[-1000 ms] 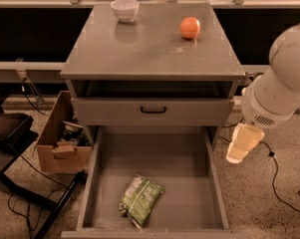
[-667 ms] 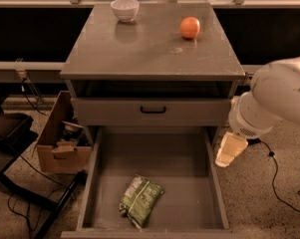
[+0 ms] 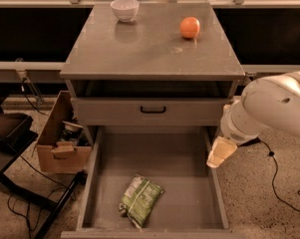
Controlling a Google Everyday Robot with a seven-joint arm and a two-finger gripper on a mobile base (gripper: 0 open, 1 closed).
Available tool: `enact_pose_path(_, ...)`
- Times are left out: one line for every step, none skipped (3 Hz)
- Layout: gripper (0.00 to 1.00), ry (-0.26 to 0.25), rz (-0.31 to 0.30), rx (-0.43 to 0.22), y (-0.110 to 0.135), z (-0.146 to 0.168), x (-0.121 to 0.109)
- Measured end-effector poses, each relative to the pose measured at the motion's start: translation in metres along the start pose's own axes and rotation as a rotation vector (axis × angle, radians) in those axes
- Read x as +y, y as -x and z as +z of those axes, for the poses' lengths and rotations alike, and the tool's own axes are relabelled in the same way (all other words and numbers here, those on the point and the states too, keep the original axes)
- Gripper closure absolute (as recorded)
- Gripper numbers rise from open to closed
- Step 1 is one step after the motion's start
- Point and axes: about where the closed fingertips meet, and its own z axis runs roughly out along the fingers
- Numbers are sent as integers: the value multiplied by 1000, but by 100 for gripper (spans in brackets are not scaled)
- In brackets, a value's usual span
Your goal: Pick green jalapeno chip bag from middle drawer and place on counter
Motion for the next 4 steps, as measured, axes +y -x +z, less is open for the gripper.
enact_pose_path(0, 33, 2, 22, 3, 24, 9)
enact_pose_path(0, 135, 44, 16, 6, 92, 48)
enact_pose_path(0, 257, 97, -42, 18, 165, 101)
enact_pose_path(0, 365, 145, -132, 47, 221, 146)
